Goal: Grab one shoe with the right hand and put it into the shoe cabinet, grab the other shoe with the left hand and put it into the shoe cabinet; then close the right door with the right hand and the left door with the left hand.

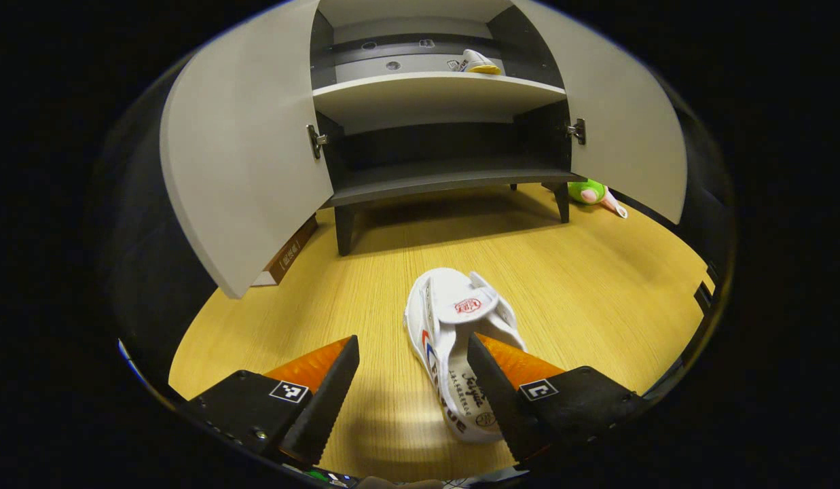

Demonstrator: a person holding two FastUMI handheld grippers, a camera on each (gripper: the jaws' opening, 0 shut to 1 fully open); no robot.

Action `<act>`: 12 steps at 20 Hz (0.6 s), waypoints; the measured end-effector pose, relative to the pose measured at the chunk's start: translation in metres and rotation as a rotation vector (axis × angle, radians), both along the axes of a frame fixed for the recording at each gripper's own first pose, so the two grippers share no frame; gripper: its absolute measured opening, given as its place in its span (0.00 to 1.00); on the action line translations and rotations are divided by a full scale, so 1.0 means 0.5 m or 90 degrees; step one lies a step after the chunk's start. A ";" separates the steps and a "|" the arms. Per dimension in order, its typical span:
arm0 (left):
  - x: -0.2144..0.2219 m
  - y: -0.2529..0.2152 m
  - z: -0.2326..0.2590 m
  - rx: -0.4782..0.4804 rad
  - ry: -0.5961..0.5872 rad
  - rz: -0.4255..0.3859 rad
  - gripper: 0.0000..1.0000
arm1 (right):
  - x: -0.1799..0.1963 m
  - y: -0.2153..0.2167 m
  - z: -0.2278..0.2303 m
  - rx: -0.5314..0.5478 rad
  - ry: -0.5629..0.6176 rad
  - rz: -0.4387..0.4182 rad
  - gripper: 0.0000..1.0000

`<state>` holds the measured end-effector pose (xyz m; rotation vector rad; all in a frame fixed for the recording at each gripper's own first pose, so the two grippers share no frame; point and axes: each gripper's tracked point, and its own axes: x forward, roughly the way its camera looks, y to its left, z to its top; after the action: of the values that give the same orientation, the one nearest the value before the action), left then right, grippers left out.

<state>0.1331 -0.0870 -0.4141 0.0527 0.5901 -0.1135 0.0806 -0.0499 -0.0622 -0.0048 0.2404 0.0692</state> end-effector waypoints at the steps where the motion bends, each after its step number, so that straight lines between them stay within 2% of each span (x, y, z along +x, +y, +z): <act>1: 0.015 0.002 -0.014 0.003 0.007 0.003 0.96 | 0.004 0.000 -0.005 0.002 0.003 -0.001 0.99; 4: 0.056 0.000 -0.043 0.015 0.018 0.000 0.94 | 0.016 -0.005 -0.012 0.009 0.008 -0.006 0.99; 7: 0.084 -0.020 -0.061 0.002 0.027 -0.013 0.79 | 0.023 -0.017 -0.015 0.005 0.009 -0.016 0.99; 8: 0.090 -0.030 -0.061 -0.006 0.024 -0.021 0.78 | 0.025 -0.022 -0.017 0.004 0.010 -0.019 0.99; 9: 0.092 -0.045 -0.062 -0.014 0.026 -0.035 0.72 | 0.025 -0.023 -0.018 0.006 0.010 -0.022 0.99; 10: 0.090 -0.047 -0.063 -0.008 0.028 -0.036 0.76 | 0.027 -0.026 -0.020 0.008 0.012 -0.025 0.99; 11: 0.095 -0.047 -0.060 -0.005 0.025 -0.034 0.59 | 0.027 -0.027 -0.023 0.011 0.014 -0.025 0.99; 12: 0.102 -0.028 -0.064 0.015 0.027 -0.016 0.46 | 0.027 -0.030 -0.024 0.014 0.015 -0.026 0.99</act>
<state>0.1843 -0.1009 -0.4459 0.0805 0.6328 -0.1322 0.0939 -0.0648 -0.0740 0.0228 0.2637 0.0306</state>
